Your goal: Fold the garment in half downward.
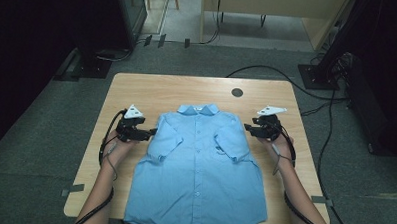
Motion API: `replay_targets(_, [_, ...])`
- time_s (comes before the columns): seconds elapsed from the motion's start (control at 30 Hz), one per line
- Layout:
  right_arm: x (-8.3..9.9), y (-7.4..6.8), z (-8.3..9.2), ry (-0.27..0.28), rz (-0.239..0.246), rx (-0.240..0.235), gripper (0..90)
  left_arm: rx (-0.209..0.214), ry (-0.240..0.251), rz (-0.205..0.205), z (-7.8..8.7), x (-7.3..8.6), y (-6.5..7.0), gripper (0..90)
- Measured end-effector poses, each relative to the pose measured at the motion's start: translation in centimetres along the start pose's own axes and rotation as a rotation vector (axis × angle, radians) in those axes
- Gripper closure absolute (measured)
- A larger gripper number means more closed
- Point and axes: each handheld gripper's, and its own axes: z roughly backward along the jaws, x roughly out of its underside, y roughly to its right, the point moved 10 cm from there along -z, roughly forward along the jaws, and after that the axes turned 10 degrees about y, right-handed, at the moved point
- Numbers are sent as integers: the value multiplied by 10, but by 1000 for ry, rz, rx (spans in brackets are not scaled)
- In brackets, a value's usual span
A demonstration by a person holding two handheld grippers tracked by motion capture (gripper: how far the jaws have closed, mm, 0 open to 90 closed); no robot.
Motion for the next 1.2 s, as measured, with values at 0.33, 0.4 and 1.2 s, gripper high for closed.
replay_targets(0.33, [-2,-6,-6,5,3,-16,537,5,14,3,-4,-3,2,273])
replay_targets(0.4, [-4,-8,-8,3,10,-20,537,5,14,3,-4,-3,2,273])
replay_targets(1.2, [-12,-7,-23,37,-30,-44,542,13,8,-18,-26,-6,7,274])
